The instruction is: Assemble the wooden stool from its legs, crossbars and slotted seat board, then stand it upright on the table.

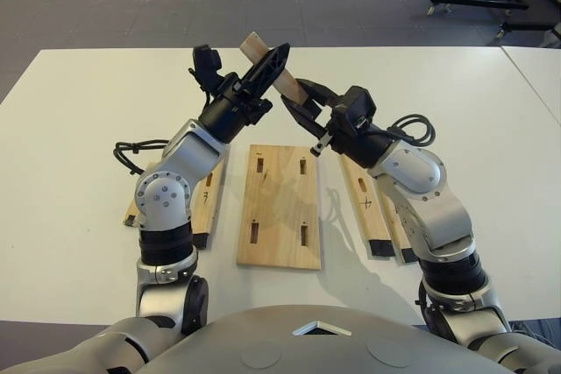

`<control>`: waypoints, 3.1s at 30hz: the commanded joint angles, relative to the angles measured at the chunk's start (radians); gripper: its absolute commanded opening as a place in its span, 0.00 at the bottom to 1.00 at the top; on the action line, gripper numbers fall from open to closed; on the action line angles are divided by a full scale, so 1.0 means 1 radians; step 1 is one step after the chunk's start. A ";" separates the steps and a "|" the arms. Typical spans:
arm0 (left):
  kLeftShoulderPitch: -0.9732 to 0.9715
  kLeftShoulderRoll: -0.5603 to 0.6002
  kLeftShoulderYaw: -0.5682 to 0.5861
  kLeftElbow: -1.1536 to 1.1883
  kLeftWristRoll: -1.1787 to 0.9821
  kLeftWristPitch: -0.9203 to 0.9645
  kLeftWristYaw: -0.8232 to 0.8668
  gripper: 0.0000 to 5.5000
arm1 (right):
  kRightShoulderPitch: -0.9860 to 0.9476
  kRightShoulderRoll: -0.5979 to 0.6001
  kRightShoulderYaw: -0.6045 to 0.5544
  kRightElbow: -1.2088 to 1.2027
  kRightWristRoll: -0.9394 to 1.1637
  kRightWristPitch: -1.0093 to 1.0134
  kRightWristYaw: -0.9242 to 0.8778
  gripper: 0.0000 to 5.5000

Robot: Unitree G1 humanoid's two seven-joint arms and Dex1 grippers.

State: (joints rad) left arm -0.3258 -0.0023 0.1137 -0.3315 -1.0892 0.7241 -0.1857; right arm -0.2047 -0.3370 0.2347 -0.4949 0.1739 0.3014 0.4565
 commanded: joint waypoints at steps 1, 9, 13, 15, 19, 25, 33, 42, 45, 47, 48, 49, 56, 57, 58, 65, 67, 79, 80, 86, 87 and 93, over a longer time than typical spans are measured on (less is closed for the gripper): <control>-0.015 -0.013 0.005 -0.004 -0.031 -0.015 -0.013 0.07 | 0.008 -0.012 -0.002 0.031 -0.031 0.015 -0.003 0.23; -0.018 -0.030 0.015 0.012 -0.003 -0.059 -0.016 0.07 | 0.003 -0.018 -0.018 0.039 -0.021 0.018 0.015 0.40; -0.013 -0.041 0.023 0.022 -0.010 -0.080 -0.011 0.07 | 0.001 -0.020 -0.041 0.021 0.012 0.031 0.032 0.52; -0.009 -0.038 0.021 0.019 -0.002 -0.085 -0.009 0.07 | 0.003 -0.019 -0.067 0.005 0.038 0.046 0.035 0.57; -0.016 -0.022 0.027 0.021 0.025 -0.091 0.025 0.07 | 0.027 -0.052 -0.163 -0.010 0.181 0.144 0.088 0.71; -0.002 -0.018 0.022 -0.003 0.090 -0.131 0.060 0.07 | 0.075 -0.154 -0.214 -0.012 0.228 0.181 0.166 0.90; 0.015 -0.038 -0.020 -0.008 0.101 -0.131 0.046 0.07 | -0.031 -0.139 -0.076 0.055 0.059 0.159 0.108 0.98; 0.057 0.047 -0.146 -0.046 0.237 -0.139 -0.050 0.07 | -0.111 -0.122 -0.072 0.079 0.032 0.195 0.093 0.98; 0.061 0.064 -0.161 -0.055 0.264 -0.141 -0.074 0.07 | -0.131 -0.115 -0.072 0.105 0.003 0.226 0.060 0.98; 0.062 0.064 -0.161 -0.057 0.265 -0.139 -0.082 0.07 | -0.134 -0.120 -0.072 0.126 -0.022 0.233 0.045 0.98; 0.061 0.063 -0.160 -0.057 0.266 -0.137 -0.086 0.07 | -0.133 -0.121 -0.073 0.131 -0.030 0.236 0.040 0.98; 0.060 0.064 -0.161 -0.056 0.264 -0.133 -0.090 0.07 | -0.131 -0.122 -0.076 0.133 -0.034 0.238 0.036 0.98; 0.051 0.064 -0.148 -0.047 0.260 -0.120 -0.094 0.07 | -0.113 -0.116 -0.086 0.110 -0.029 0.248 0.038 0.98; 0.048 0.060 -0.143 -0.044 0.263 -0.123 -0.088 0.07 | -0.108 -0.118 -0.088 0.096 -0.014 0.254 0.051 0.98; 0.044 0.056 -0.135 -0.041 0.264 -0.126 -0.079 0.07 | -0.101 -0.121 -0.090 0.084 -0.001 0.259 0.064 0.98; 0.033 0.047 -0.092 -0.042 0.331 -0.185 -0.029 0.07 | -0.010 -0.244 -0.110 0.114 -0.056 0.257 0.099 0.98; 0.031 0.023 -0.086 -0.041 0.322 -0.191 -0.009 0.07 | -0.012 -0.253 -0.143 0.155 -0.080 0.249 0.067 0.98; 0.088 0.204 -0.074 -0.183 0.551 -0.200 0.028 0.07 | -0.079 -0.075 -0.261 0.065 -0.142 0.322 -0.221 0.98; 0.092 0.224 -0.074 -0.214 0.558 -0.187 0.029 0.07 | -0.057 -0.072 -0.269 0.038 -0.141 0.336 -0.228 0.98; 0.127 0.375 -0.066 -0.224 0.641 -0.180 -0.045 0.07 | 0.057 -0.031 -0.332 -0.048 -0.169 0.389 -0.318 0.98; 0.130 0.396 -0.062 -0.203 0.657 -0.190 -0.064 0.07 | 0.066 -0.026 -0.336 -0.060 -0.176 0.395 -0.328 0.98; 0.231 0.406 -0.029 -0.129 0.717 -0.241 -0.081 0.07 | 0.040 -0.013 -0.318 -0.050 -0.187 0.391 -0.347 0.98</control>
State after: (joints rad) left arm -0.1366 0.4093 0.0631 -0.4721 -0.3871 0.4928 -0.2743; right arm -0.1450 -0.3557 -0.0885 -0.5485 -0.0015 0.6817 0.1110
